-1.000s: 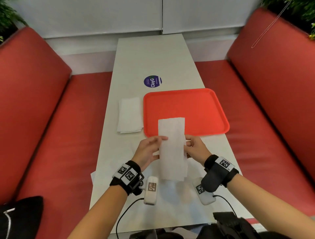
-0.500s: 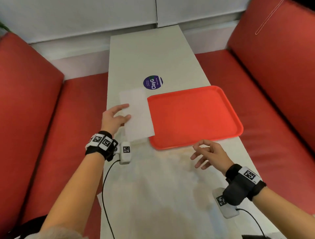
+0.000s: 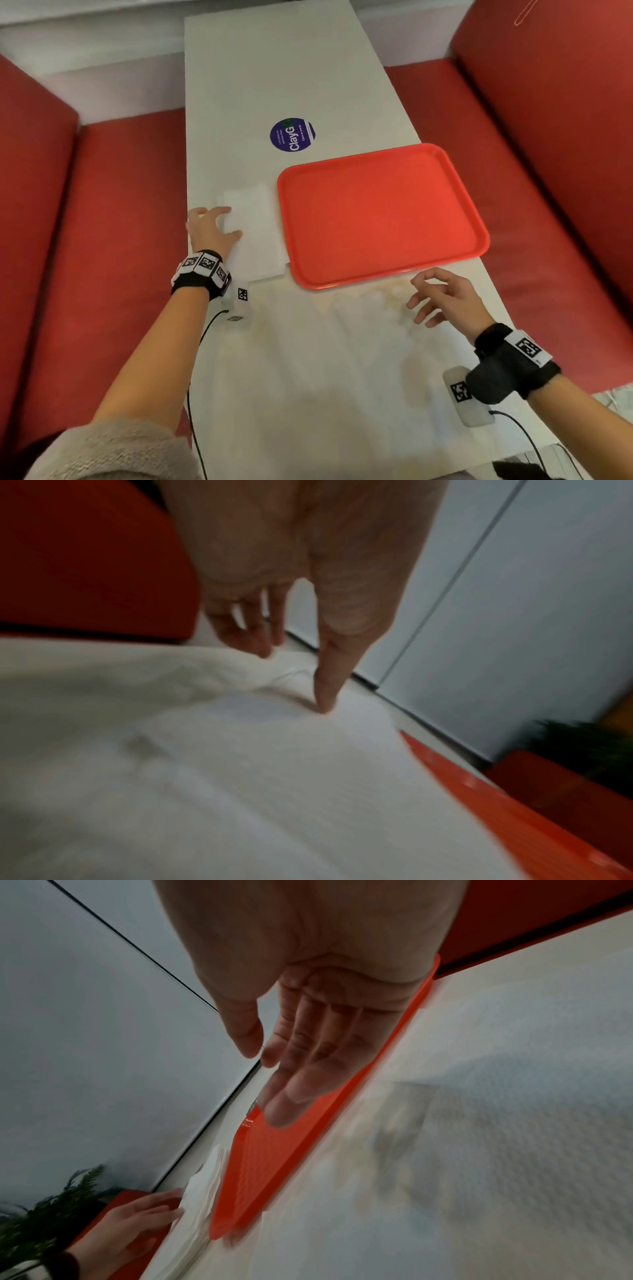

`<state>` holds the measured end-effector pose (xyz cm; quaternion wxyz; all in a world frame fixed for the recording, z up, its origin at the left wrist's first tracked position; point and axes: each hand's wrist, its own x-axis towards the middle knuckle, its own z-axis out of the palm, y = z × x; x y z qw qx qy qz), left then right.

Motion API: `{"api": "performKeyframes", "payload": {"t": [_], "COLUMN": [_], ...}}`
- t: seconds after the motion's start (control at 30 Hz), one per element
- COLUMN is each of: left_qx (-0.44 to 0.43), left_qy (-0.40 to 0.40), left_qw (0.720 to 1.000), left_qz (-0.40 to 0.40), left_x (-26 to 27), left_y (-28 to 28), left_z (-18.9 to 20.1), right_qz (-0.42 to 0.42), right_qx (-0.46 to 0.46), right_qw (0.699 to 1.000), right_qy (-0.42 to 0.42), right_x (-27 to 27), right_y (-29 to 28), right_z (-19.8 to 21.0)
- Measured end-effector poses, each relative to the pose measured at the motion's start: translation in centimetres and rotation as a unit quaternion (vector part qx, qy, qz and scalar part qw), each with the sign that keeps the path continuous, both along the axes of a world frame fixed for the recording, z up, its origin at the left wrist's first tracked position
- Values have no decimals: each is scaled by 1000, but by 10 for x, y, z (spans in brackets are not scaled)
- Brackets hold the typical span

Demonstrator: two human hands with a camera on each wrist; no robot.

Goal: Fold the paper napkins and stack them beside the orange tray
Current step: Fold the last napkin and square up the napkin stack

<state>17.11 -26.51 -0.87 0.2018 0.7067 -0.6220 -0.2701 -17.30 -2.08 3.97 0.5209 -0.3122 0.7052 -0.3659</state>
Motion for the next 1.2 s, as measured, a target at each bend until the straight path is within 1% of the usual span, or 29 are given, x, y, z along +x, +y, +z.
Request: {"api": "performKeyframes", "payload": {"t": [0.07, 0.13, 0.17, 0.23, 0.3, 0.33, 0.37, 0.43, 0.53, 0.6, 0.7, 0.8, 0.87, 0.97, 1.07, 1.13, 1.2], "left_qx": [-50, -90, -87, -53, -2, 24, 45, 82, 102, 95, 87, 98, 108, 120, 122, 107, 94], "left_qy": [-49, -22, 2, 33, 44, 35, 20, -30, -161, -189, -179, -170, -150, -87, -26, 22, 87], "left_qw": [997, 993, 990, 981, 970, 964, 958, 944, 922, 922, 930, 934, 938, 950, 956, 958, 960], "left_qz": [-20, -77, -112, -183, -239, -262, -283, -317, -338, -324, -308, -298, -293, -275, -265, -265, -250], "left_x": [-6, -18, -26, -47, -70, -82, -95, -119, -142, -146, -145, -146, -148, -145, -135, -130, -126], "left_y": [22, 56, 78, 122, 162, 180, 196, 223, 248, 253, 254, 255, 254, 248, 241, 237, 236], "left_z": [8, 20, 24, 27, 17, 11, 6, -5, -16, -21, -26, -26, -25, -19, -11, -1, 13], "right_qz": [8, 25, 43, 100, 162, 185, 201, 225, 217, 206, 201, 199, 199, 206, 218, 237, 266], "right_qx": [0, 12, 25, 67, 126, 154, 176, 192, 168, 149, 128, 114, 108, 105, 94, 50, 3], "right_qw": [1000, 996, 991, 973, 940, 925, 914, 905, 914, 919, 925, 928, 928, 928, 928, 931, 938], "right_qy": [29, 87, 123, 200, 271, 295, 307, 306, 297, 300, 297, 295, 295, 292, 286, 273, 221], "right_x": [-4, -8, -11, -16, -17, -17, -15, -10, -7, -7, -9, -11, -11, -13, -17, -13, 0], "right_y": [4, 12, 17, 29, 42, 48, 54, 64, 75, 79, 81, 83, 84, 85, 84, 81, 74], "right_z": [-4, -10, -15, -25, -32, -35, -37, -43, -54, -59, -63, -66, -67, -67, -61, -48, -33]}}
